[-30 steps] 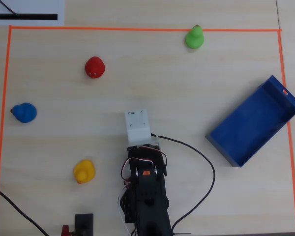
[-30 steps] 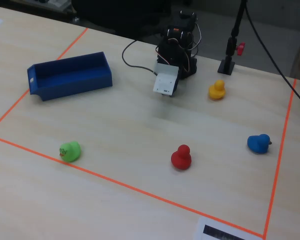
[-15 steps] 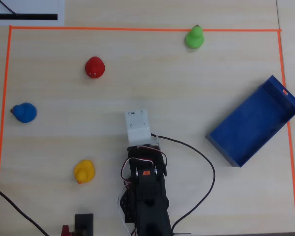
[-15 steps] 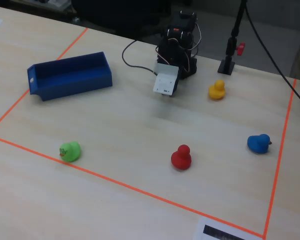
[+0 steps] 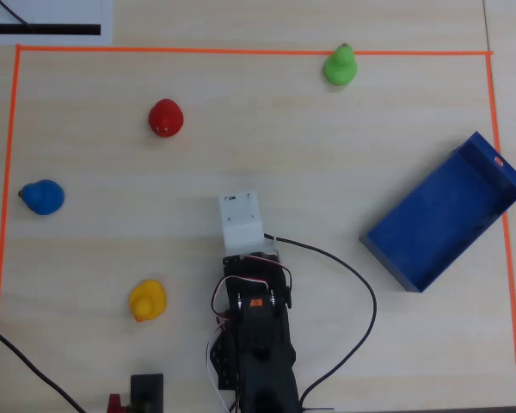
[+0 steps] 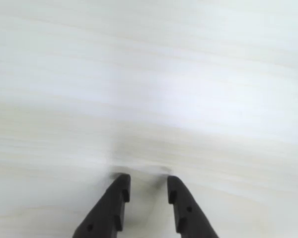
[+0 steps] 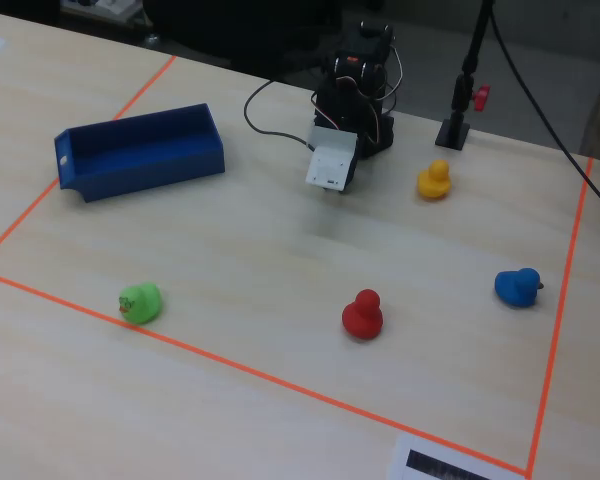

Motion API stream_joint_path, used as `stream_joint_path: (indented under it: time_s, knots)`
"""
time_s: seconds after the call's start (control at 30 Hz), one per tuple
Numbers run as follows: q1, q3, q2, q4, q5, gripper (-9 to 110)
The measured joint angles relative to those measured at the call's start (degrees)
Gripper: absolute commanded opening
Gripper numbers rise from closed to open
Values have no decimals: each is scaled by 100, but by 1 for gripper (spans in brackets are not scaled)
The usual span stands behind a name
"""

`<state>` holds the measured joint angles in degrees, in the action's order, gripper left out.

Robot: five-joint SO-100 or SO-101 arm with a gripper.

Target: Grasp green duck and put it into box.

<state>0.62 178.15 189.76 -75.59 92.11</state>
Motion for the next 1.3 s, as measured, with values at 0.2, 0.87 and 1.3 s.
stream_joint_path:
  time_s: [0.2,0.87,1.3]
  knots:
    - [0,0,0,0,0,8]
    - [-176,-132,-659,466,149,0]
    - [-817,-4245,-5748,6363,-2171,10]
